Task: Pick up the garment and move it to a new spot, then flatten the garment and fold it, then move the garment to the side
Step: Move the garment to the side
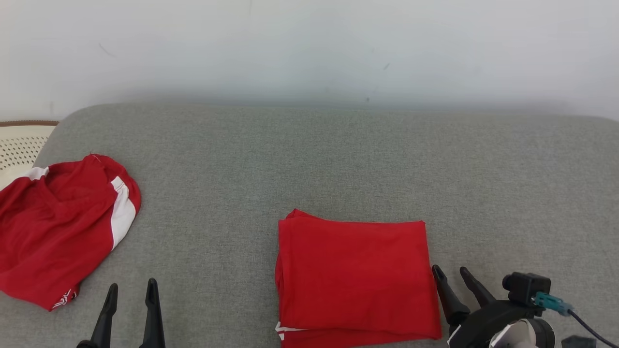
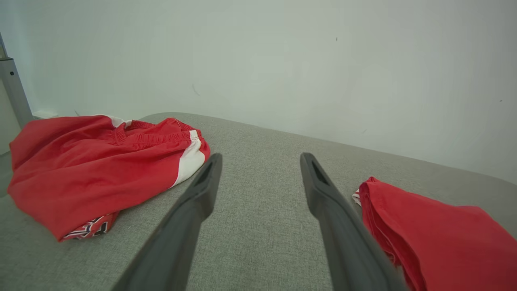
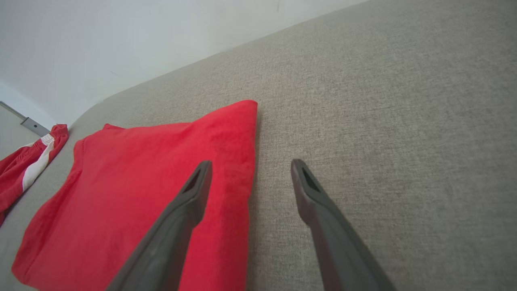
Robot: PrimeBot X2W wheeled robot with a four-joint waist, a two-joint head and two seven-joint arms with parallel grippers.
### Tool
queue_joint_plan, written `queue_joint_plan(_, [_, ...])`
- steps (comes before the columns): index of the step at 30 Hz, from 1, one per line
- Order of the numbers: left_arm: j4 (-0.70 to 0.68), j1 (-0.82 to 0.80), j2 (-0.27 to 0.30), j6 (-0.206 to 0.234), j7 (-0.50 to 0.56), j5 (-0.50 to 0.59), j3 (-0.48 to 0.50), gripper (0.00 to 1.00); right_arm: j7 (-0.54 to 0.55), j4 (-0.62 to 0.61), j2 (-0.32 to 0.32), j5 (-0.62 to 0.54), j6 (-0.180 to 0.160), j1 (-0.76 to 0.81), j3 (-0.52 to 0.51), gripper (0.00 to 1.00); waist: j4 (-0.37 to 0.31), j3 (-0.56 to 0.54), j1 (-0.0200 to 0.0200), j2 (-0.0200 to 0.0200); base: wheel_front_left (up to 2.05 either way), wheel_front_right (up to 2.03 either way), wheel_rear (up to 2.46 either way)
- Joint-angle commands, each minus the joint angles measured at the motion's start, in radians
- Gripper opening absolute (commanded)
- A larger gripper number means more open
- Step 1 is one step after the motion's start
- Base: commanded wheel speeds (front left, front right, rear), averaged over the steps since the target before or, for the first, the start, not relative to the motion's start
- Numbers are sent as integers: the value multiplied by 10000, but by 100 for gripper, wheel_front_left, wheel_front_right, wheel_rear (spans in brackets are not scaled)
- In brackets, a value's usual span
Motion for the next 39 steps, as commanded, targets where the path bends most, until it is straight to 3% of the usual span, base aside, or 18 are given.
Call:
queue_joint_plan(1, [12, 203, -1, 15, -62, 8, -11, 100, 90, 199, 35, 136, 4, -232, 127, 100, 62, -10, 0, 0, 0, 0, 0])
queue_joint_plan(16, [58, 200, -1, 60, -62, -127, -11, 100, 751, 1952, 362, 790, 4, -873, 1231, 100, 415, 33, 0, 0, 0, 0, 0])
queue_joint_plan(18, [38, 192, -2, 66, -62, -143, 13, 100, 667, 2010, 401, 908, 4, -983, 1411, 0, 405, 64, 0, 0, 0, 0, 0])
queue_joint_plan(30, [-68, 82, -2, 136, -62, -207, 67, 100, -337, 2335, -193, 806, 4, -2293, 1772, 0, 230, 363, 0, 0, 0, 0, 0])
queue_joint_plan(39, [-393, -286, -2, 120, -53, -223, -42, 100, -540, 2729, -1169, 457, 4, -4078, 1772, 0, -40, 1135, 0, 0, 0, 0, 0])
